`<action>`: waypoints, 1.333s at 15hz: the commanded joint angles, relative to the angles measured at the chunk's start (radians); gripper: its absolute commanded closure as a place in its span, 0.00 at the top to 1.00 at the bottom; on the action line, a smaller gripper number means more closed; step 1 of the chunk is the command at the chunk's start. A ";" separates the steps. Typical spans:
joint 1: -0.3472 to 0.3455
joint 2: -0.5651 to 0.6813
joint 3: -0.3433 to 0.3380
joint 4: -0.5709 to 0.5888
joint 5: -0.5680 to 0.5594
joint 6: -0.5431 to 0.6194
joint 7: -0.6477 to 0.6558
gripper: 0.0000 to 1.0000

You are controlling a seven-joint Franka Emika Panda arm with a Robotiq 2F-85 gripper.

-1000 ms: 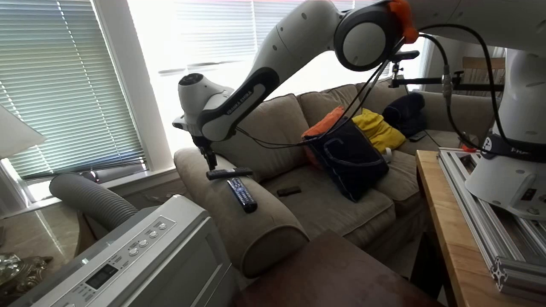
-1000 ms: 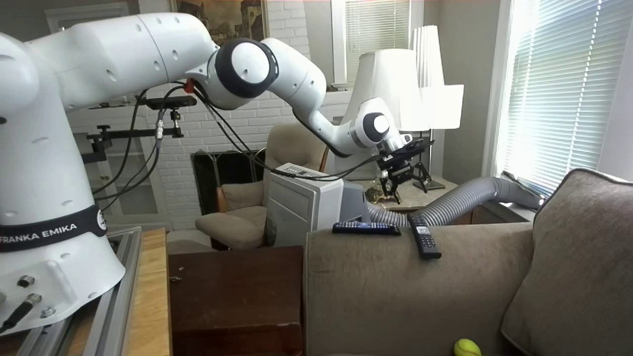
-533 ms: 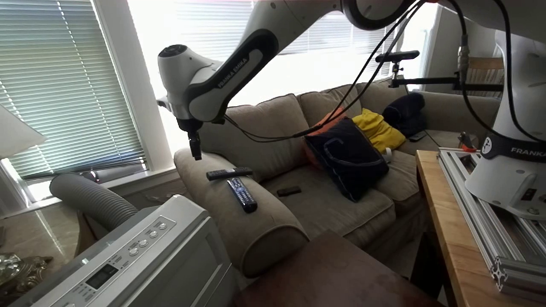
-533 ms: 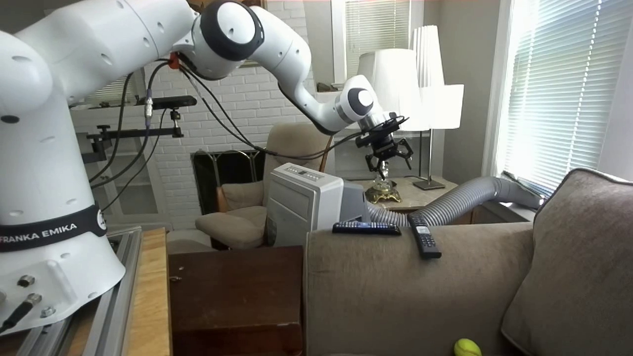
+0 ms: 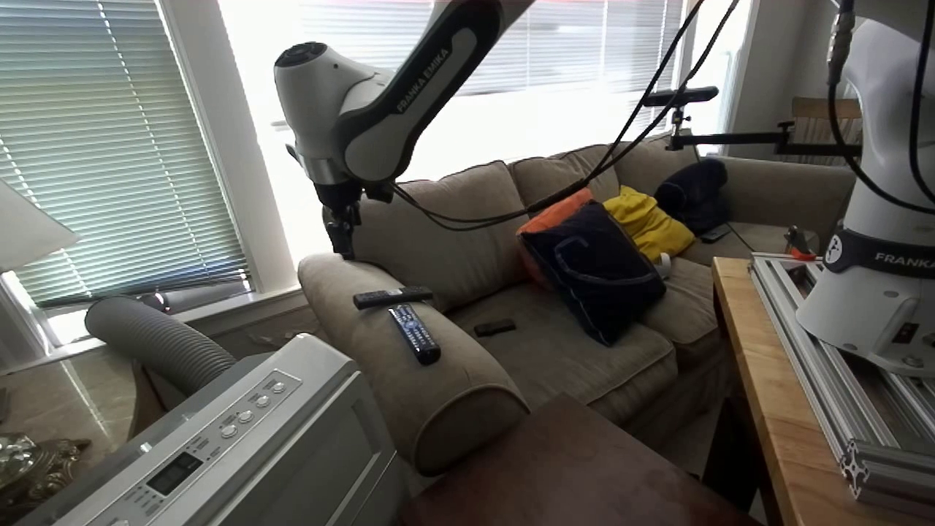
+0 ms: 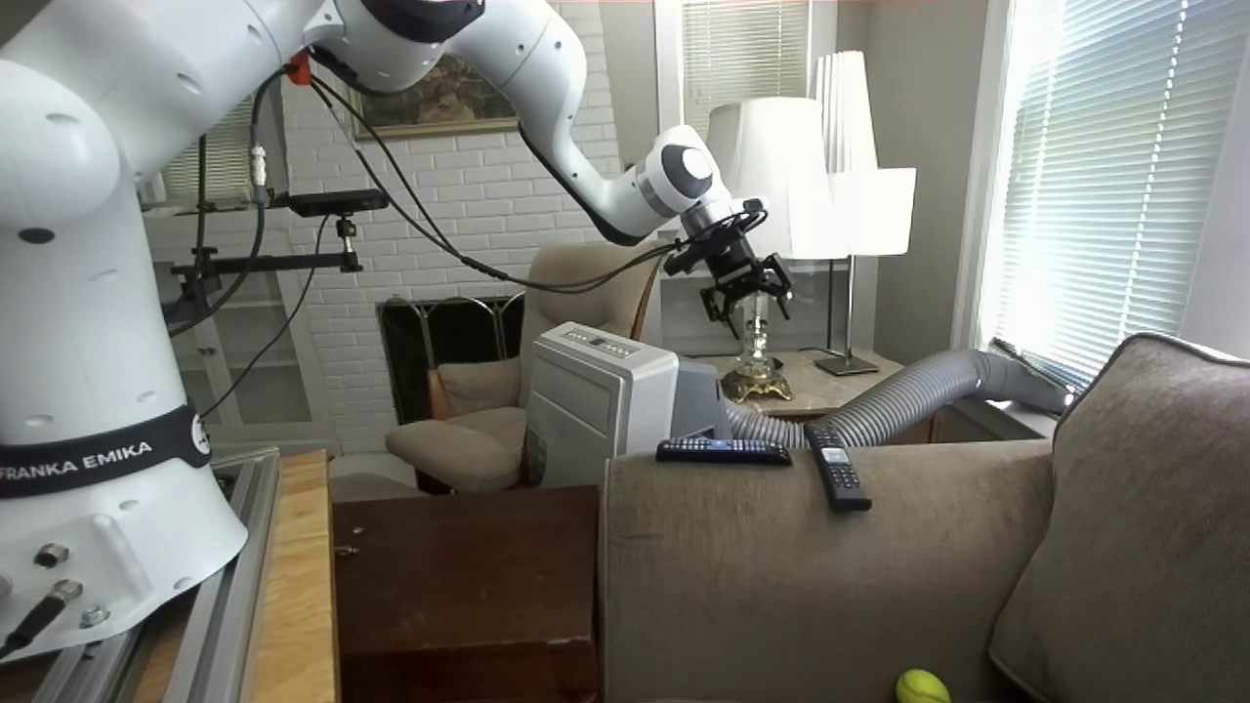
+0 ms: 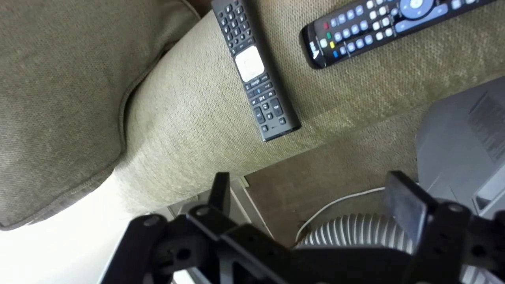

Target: Remove the black remote from the table, put it on the armrest of the sofa, remove the bigger remote from the armrest and put it on the table

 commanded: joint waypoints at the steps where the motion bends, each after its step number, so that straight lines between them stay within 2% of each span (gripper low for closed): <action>1: -0.019 -0.014 0.028 -0.012 -0.029 -0.009 0.021 1.00; 5: -0.021 -0.022 0.033 -0.033 -0.024 -0.014 0.033 1.00; 13: -0.037 -0.049 0.018 -0.249 0.065 0.041 0.390 1.00; 20: -0.092 -0.027 0.073 -0.372 0.269 0.195 0.513 1.00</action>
